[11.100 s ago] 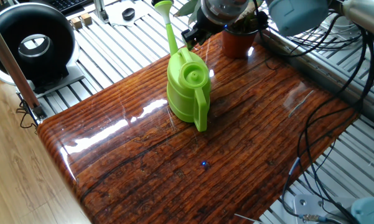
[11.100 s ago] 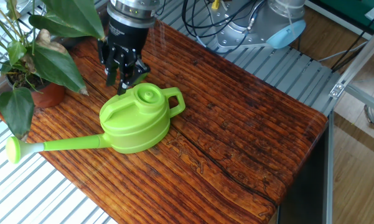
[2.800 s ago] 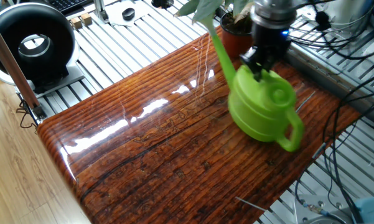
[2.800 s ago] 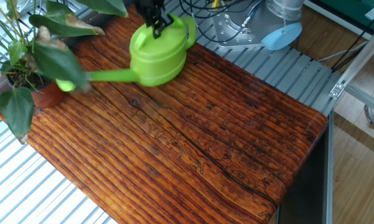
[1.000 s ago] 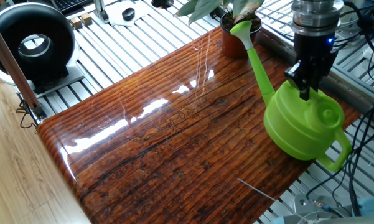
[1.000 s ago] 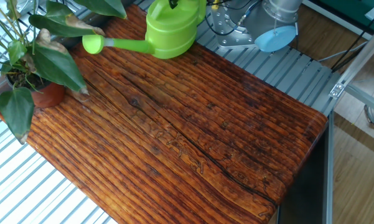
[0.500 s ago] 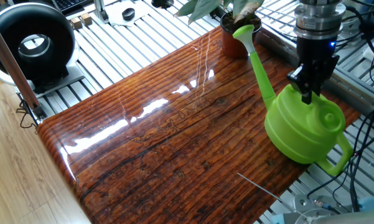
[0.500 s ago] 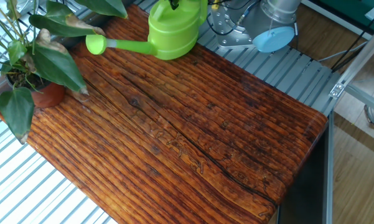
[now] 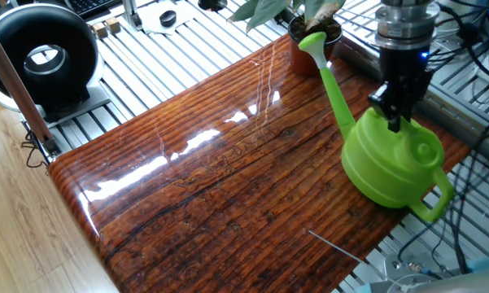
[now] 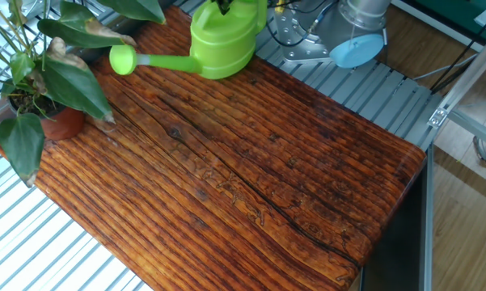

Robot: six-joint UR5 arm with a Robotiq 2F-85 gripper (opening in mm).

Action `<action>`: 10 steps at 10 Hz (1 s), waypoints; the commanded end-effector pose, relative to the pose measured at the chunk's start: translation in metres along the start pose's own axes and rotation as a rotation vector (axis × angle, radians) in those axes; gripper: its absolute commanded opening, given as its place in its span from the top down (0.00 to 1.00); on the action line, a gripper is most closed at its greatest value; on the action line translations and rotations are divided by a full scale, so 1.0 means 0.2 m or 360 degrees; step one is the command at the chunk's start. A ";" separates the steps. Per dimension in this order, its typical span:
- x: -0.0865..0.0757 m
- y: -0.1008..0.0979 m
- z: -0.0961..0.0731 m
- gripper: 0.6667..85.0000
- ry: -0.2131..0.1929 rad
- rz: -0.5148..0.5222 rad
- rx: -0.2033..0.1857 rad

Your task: Water the plant

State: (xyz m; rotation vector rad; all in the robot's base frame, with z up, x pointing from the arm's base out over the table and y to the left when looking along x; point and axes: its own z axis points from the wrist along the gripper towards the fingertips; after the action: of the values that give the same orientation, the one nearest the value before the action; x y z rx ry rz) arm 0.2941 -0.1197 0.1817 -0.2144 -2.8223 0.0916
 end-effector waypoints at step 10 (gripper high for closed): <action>-0.33 -0.02 -0.04 0.99 -0.0320 -0.0056 0.0075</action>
State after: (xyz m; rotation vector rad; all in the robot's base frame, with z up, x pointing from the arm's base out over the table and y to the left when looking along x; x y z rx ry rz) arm 0.3471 -0.1327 0.1706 -0.1620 -2.9738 0.1791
